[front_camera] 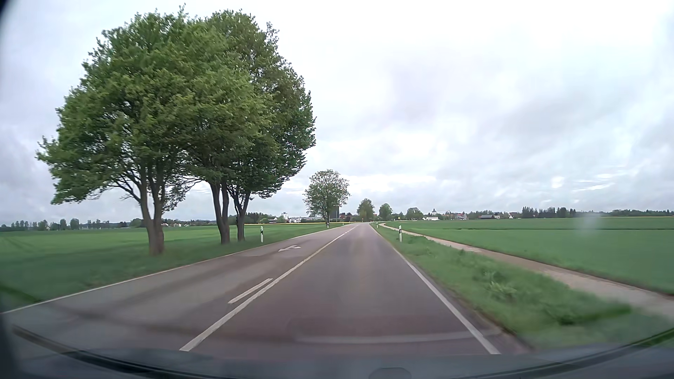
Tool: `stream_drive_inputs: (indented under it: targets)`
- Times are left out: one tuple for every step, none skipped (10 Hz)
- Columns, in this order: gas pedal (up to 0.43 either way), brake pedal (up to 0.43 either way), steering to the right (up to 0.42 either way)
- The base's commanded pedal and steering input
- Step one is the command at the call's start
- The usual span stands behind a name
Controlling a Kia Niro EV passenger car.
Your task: Follow the waypoints while adhering to traffic rules and regulations
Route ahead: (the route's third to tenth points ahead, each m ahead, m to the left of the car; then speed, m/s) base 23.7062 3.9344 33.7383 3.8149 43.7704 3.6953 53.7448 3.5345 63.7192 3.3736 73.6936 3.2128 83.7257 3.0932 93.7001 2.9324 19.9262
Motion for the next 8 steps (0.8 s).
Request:
stream_drive_inputs:
  targets:
    - [0.189, 0.0, 0.0]
    - [0.189, 0.0, 0.0]
    - [0.189, 0.0, 0.0]
    - [0.189, 0.0, 0.0]
    - [0.189, 0.0, 0.0]
    - [0.189, 0.0, 0.0]
    - [0.189, 0.0, 0.0]
    - [0.189, 0.0, 0.0]
